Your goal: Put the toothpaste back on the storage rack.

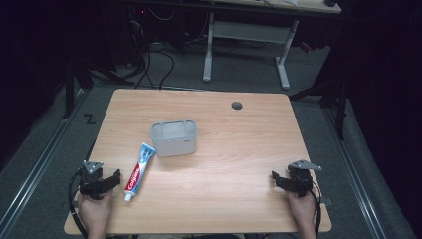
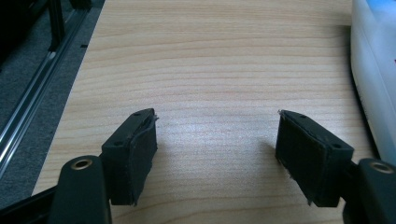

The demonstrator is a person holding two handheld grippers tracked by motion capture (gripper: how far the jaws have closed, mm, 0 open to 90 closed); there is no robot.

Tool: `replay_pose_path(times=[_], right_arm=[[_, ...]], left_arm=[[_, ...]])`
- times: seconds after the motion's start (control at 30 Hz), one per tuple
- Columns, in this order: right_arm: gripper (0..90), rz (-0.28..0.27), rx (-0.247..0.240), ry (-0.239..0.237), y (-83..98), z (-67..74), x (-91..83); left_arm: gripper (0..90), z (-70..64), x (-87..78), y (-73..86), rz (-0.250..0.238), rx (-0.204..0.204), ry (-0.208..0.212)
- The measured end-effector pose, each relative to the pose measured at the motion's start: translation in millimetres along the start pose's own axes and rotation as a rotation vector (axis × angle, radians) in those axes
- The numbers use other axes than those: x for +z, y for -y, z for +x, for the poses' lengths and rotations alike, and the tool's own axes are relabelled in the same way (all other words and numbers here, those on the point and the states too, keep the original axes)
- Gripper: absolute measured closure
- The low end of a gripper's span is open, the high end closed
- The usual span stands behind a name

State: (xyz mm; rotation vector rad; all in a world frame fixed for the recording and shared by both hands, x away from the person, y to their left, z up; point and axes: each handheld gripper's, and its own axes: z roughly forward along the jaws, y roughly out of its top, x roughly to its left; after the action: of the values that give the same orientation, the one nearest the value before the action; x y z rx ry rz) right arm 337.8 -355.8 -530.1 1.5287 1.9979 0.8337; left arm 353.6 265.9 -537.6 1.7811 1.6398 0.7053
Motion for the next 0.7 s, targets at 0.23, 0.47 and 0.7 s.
replay_pose_path(times=[0.23,0.47,0.7], right_arm=[[28.0,0.000,-0.001,0.000,0.0,-0.1,-0.1],[27.9,-0.001,-0.003,-0.001,0.0,0.0,-0.1],[28.0,-0.002,-0.007,-0.002,0.1,-0.2,0.0]], left_arm=[[29.5,-0.4,0.0,0.0,0.000,-0.002,-0.003],[29.3,-0.5,-0.2,0.0,0.002,-0.001,-0.002],[27.4,-0.8,0.0,-0.1,0.004,0.003,0.003]])
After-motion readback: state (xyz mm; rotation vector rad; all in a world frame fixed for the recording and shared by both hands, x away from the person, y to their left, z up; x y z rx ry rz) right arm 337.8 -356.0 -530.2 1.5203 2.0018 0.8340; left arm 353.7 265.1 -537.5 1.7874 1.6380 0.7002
